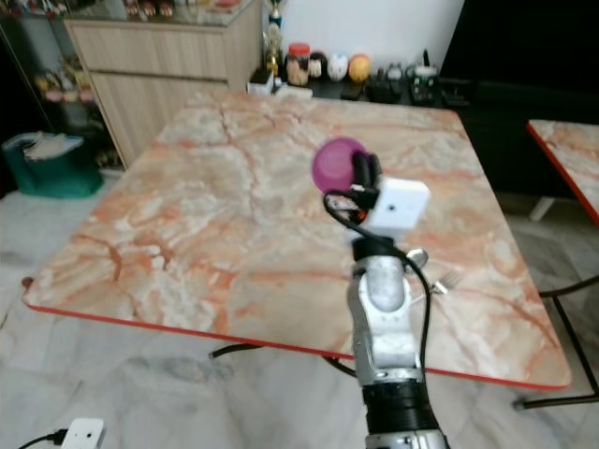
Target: Setting the table
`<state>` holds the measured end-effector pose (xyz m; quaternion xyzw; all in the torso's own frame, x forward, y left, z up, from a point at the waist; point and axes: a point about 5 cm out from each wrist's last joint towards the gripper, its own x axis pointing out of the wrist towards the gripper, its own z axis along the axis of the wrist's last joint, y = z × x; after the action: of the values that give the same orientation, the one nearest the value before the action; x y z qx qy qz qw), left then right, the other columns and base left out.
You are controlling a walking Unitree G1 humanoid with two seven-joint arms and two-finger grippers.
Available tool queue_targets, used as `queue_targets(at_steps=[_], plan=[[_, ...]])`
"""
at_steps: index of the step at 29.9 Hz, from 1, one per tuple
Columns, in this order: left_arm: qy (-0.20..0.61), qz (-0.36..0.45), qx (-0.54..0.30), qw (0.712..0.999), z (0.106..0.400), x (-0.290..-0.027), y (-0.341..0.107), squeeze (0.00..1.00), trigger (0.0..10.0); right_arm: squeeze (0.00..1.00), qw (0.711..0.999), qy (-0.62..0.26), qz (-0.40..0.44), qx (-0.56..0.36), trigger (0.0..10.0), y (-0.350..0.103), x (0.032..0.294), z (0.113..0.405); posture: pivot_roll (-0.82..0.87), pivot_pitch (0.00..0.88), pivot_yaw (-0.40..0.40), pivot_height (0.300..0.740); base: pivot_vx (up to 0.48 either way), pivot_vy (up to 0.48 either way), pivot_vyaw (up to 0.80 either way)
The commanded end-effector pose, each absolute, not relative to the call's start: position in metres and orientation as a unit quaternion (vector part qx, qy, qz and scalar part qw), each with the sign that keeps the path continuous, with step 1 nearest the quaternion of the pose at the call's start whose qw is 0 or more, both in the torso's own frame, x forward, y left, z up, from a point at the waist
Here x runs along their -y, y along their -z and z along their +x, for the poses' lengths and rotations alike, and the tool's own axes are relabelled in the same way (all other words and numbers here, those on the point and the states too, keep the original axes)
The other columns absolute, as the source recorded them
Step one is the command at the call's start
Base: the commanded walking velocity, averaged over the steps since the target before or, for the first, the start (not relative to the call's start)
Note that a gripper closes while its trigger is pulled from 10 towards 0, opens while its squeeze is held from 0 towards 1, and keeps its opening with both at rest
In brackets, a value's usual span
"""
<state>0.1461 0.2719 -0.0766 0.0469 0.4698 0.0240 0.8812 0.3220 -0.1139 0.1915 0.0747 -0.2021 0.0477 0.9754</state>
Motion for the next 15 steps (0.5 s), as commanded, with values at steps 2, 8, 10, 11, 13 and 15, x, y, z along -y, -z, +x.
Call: queue_targets(at_steps=[2,8,10,11,13,15], plan=[[-0.019,0.048,-0.473,0.879,0.144,-0.2702,0.0781,0.0,10.0,0.0,0.975,-0.035,0.072,0.206,10.0,-0.1932,0.1225,0.3226,0.02,0.0,-0.024,0.74,0.0,-0.259,0.0],[-0.018,0.048,-0.473,0.879,0.1439,-0.27,0.0781,0.0,10.0,0.0,0.975,-0.035,0.072,0.207,10.0,-0.1934,0.1219,0.323,0.02,0.0,-0.024,0.74,0.0,-0.258,0.0],[-0.018,0.048,-0.473,0.879,0.1439,-0.27,0.0781,0.0,10.0,0.0,0.975,-0.035,0.071,0.208,10.0,-0.1936,0.1219,0.3231,0.02,0.0,-0.024,0.74,0.0,-0.257,0.0],[-0.018,0.049,-0.473,0.88,0.1439,-0.27,0.0781,0.0,10.0,0.0,0.975,-0.034,0.071,0.209,10.0,-0.194,0.1219,0.3232,0.02,0.0,-0.024,0.74,0.0,-0.259,0.0],[-0.018,0.049,-0.473,0.88,0.1439,-0.2701,0.0781,0.0,10.0,0.0,0.975,-0.033,0.07,0.209,10.0,-0.1944,0.122,0.3232,0.02,0.0,-0.024,0.74,0.0,-0.259,0.0],[-0.018,0.048,-0.473,0.88,0.1439,-0.2701,0.0781,0.0,10.0,0.0,0.975,-0.033,0.071,0.21,10.0,-0.1946,0.1222,0.3232,0.02,0.0,-0.024,0.74,0.0,-0.257,0.0]])
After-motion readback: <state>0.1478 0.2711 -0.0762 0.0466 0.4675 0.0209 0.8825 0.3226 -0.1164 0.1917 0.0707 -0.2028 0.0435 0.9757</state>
